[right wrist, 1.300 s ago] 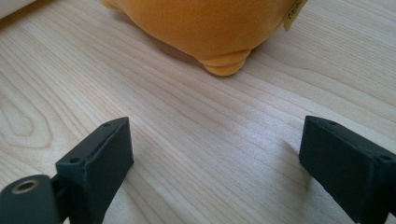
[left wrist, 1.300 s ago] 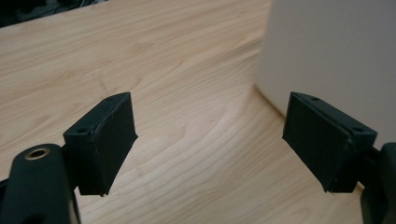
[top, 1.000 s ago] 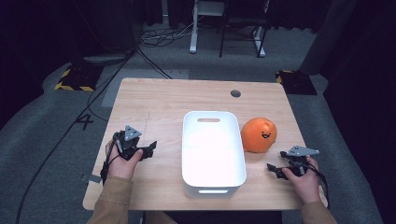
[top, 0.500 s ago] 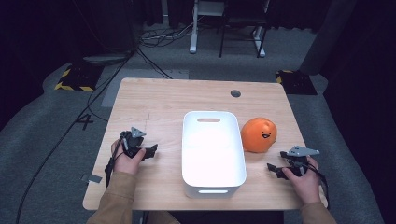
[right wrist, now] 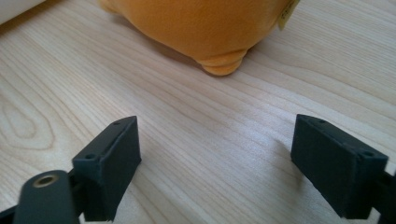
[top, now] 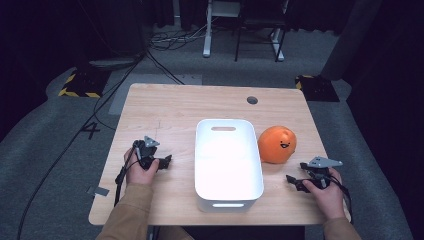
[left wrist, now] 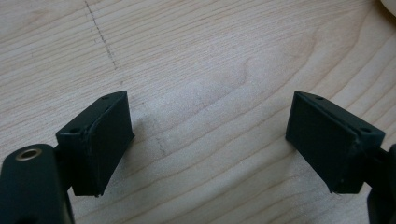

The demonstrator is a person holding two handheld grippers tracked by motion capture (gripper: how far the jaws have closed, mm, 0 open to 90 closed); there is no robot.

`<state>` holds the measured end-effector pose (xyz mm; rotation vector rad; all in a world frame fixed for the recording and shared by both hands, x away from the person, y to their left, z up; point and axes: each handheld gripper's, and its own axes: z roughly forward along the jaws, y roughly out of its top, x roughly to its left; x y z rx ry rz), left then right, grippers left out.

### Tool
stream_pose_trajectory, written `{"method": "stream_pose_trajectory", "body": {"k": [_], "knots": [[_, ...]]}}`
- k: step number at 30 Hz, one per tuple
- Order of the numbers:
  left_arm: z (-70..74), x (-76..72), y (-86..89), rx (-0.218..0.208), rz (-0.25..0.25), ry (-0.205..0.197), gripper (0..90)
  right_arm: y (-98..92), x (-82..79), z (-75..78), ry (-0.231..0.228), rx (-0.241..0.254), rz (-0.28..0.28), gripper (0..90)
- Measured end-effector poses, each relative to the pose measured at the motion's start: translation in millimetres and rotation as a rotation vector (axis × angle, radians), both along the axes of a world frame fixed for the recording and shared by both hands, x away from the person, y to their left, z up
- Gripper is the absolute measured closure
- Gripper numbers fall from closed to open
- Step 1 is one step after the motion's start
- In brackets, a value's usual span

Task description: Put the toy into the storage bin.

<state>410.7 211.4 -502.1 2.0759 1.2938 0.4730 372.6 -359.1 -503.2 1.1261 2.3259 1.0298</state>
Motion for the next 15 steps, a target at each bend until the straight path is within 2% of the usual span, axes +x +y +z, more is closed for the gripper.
{"method": "stream_pose_trajectory", "body": {"k": [5,7,10,13,15], "knots": [[-0.3,3.4,0.3,0.004,-0.008,0.001,12.2,-1.3,-0.8,0.9,0.0,0.022,-0.038,23.0],[-0.3,3.4,0.3,0.004,-0.008,0.001,12.0,-2.5,-0.5,3.0,-0.004,0.013,-0.036,23.8],[-0.5,3.9,0.1,0.005,-0.007,0.0,11.8,-1.3,-1.9,12.2,-0.023,0.025,-0.059,32.9],[-0.4,4.4,-0.1,-0.001,-0.013,0.009,11.1,-1.9,-4.4,21.8,-0.019,0.02,-0.039,36.3],[-0.4,4.6,-0.2,0.003,-0.011,0.005,10.9,-2.9,-6.6,30.1,-0.011,0.037,-0.014,39.1]]}}
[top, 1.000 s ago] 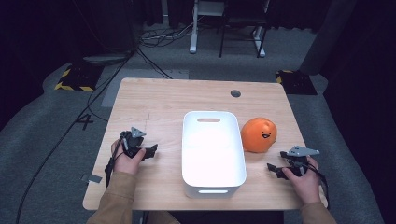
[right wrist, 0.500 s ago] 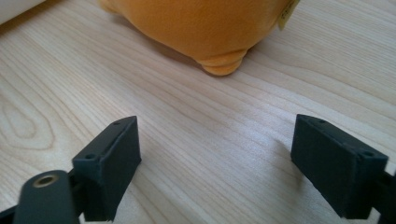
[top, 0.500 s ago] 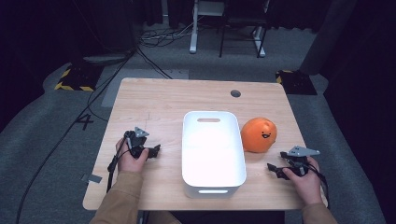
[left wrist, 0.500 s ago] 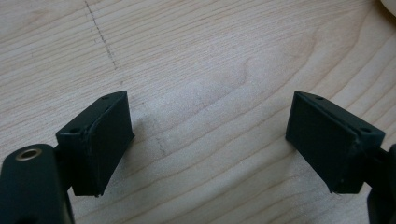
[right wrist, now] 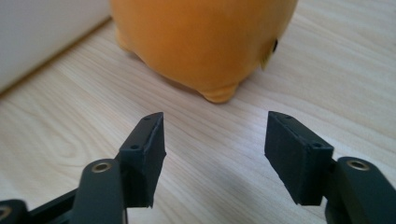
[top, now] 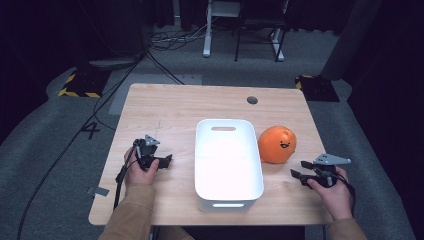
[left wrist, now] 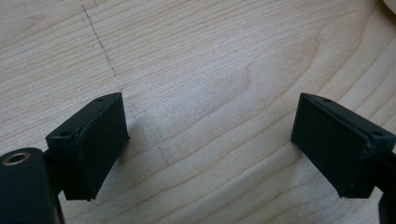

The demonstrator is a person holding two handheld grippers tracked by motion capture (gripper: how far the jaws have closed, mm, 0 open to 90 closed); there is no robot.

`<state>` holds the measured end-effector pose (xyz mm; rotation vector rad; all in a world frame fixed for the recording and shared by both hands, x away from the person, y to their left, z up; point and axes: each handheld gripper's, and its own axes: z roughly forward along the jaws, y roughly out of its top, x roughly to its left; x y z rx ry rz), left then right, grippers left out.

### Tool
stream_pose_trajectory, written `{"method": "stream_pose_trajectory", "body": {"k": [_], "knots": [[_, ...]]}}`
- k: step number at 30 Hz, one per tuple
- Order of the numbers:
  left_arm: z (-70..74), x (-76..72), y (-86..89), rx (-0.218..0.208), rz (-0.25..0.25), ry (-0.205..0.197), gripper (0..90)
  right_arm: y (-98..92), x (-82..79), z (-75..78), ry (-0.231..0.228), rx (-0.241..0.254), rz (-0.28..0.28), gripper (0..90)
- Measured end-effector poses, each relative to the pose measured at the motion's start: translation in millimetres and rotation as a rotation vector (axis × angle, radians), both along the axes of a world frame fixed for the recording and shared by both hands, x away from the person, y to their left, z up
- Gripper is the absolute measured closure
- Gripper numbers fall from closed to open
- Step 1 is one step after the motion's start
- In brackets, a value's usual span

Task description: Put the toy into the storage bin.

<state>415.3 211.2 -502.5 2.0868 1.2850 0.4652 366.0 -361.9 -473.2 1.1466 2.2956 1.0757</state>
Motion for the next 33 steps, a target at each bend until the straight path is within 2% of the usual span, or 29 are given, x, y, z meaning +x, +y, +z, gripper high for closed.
{"method": "stream_pose_trajectory", "body": {"k": [8,9,14,23,33], "knots": [[0.1,0.9,-0.3,0.004,-0.001,-0.002,10.5,-0.1,-0.4,33.2,-0.021,0.037,0.039,43.5],[-0.3,1.0,-0.6,0.002,0.001,-0.005,10.5,-0.5,0.7,36.4,-0.029,0.029,0.048,43.7],[-0.3,1.0,-0.7,0.002,0.001,-0.005,10.4,5.1,1.6,54.7,-0.05,0.059,0.053,44.4],[-0.3,1.0,-0.6,0.002,0.0,-0.005,10.5,13.4,6.6,75.3,-0.088,0.071,0.059,46.6],[-0.3,0.9,-0.6,0.003,0.0,-0.005,10.5,24.3,19.6,86.6,-0.117,0.064,0.069,47.0]]}}
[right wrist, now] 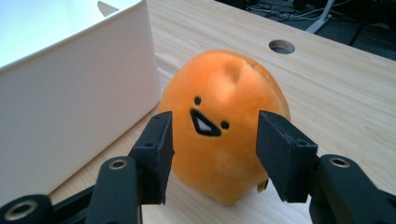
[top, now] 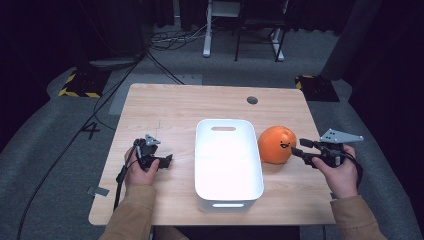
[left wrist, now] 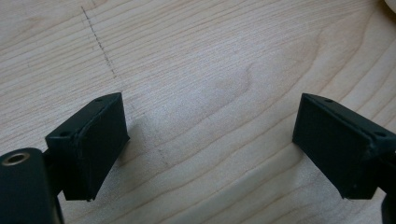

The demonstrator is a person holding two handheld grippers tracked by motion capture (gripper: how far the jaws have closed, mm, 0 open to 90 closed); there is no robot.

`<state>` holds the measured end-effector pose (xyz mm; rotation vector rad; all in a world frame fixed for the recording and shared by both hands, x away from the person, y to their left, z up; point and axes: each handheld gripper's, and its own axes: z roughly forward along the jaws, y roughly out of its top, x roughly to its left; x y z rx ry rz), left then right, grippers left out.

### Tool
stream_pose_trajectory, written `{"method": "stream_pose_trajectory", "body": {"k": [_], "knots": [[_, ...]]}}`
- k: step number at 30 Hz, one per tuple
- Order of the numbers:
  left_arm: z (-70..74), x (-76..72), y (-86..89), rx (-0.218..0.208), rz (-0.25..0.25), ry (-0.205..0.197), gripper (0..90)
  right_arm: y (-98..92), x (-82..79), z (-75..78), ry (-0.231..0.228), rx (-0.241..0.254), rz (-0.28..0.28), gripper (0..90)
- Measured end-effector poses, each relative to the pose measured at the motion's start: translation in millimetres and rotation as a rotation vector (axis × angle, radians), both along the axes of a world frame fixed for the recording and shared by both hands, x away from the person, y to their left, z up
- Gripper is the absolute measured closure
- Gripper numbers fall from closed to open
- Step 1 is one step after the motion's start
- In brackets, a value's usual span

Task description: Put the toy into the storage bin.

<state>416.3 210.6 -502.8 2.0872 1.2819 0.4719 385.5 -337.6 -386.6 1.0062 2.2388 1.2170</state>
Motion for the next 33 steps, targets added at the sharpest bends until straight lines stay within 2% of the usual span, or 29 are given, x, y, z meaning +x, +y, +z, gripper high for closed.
{"method": "stream_pose_trajectory", "body": {"k": [7,10,15,19,23,26,30,33], "knots": [[0.3,-0.5,-0.1,0.003,0.002,0.004,10.5,4.2,14.4,5.4,-0.026,0.029,0.003,46.5],[0.4,-1.0,-0.4,0.004,0.006,0.005,10.5,4.7,22.6,6.3,-0.03,0.027,-0.007,50.9],[0.4,-1.1,-0.5,0.004,0.008,0.005,10.5,7.4,35.2,7.0,-0.029,0.021,-0.01,51.7],[0.4,-1.2,-0.6,0.002,0.009,0.006,10.6,10.5,44.0,6.1,-0.033,0.054,-0.019,51.7],[0.4,-1.2,-0.6,0.002,0.009,0.006,10.5,12.3,53.1,1.2,-0.018,0.056,-0.03,50.0],[0.3,-1.2,-0.7,0.001,0.008,0.007,10.6,15.0,58.8,-4.9,-0.009,0.021,-0.021,47.7],[0.4,-1.2,-0.6,0.001,0.009,0.007,10.5,18.3,66.6,-17.3,0.027,0.078,-0.012,45.0],[0.4,-1.2,-0.6,0.002,0.009,0.006,10.5,20.9,66.6,-21.4,0.031,0.09,0.008,53.4]]}}
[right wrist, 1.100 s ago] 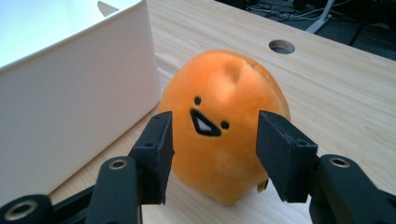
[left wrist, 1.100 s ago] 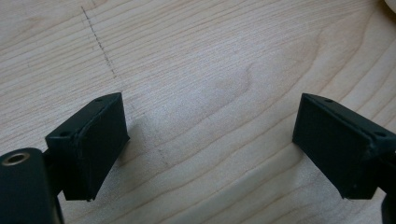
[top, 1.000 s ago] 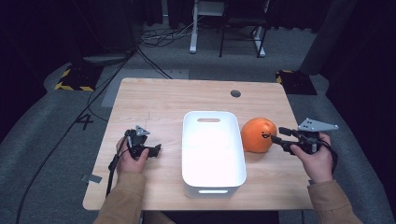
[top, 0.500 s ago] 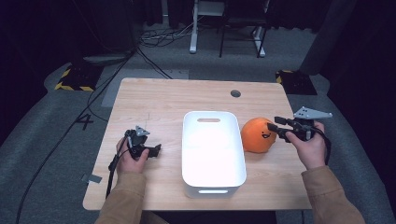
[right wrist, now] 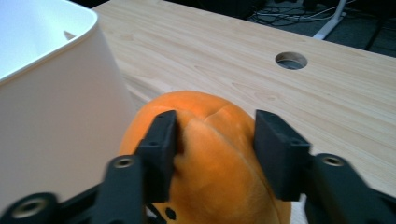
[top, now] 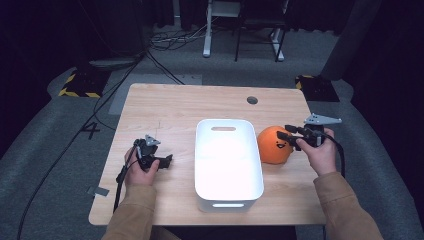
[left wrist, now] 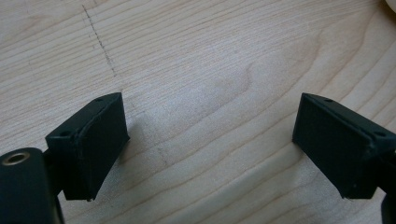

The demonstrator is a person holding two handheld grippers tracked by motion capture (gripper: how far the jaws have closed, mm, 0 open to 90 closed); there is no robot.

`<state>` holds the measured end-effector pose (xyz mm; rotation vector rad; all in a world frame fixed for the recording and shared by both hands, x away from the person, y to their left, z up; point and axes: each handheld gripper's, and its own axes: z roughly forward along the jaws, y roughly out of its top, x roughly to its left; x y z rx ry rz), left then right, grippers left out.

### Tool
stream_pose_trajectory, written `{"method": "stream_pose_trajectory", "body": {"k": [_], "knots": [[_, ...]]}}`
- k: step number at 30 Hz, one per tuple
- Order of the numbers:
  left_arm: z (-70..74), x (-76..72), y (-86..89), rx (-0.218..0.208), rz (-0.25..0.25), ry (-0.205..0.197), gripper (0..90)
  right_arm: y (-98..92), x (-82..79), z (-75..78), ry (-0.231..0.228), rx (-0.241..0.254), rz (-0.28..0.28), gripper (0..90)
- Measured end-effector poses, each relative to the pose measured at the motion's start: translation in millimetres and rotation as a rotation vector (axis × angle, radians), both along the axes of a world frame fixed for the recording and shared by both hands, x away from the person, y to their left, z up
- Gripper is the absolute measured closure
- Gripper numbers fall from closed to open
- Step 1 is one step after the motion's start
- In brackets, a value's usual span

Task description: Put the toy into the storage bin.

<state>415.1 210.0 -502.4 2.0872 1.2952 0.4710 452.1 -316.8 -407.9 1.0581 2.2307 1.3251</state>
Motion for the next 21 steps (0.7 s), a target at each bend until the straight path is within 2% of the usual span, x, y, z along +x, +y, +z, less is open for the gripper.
{"method": "stream_pose_trajectory", "body": {"k": [2,6,9,21], "knots": [[-0.1,0.0,-0.1,-0.001,-0.001,0.001,10.5,1.6,-2.9,2.1,0.012,-0.005,0.021,64.1],[-0.1,0.0,-0.1,-0.001,-0.001,0.001,10.5,2.2,-8.2,7.7,-0.001,-0.009,0.044,74.0],[0.0,0.0,0.0,0.0,0.0,0.0,10.5,0.7,-12.5,12.7,-0.014,-0.015,0.049,75.6],[-0.4,0.0,-0.2,-0.002,0.001,-0.002,10.5,-12.7,-28.2,47.1,-0.067,0.026,0.07,76.2]]}}
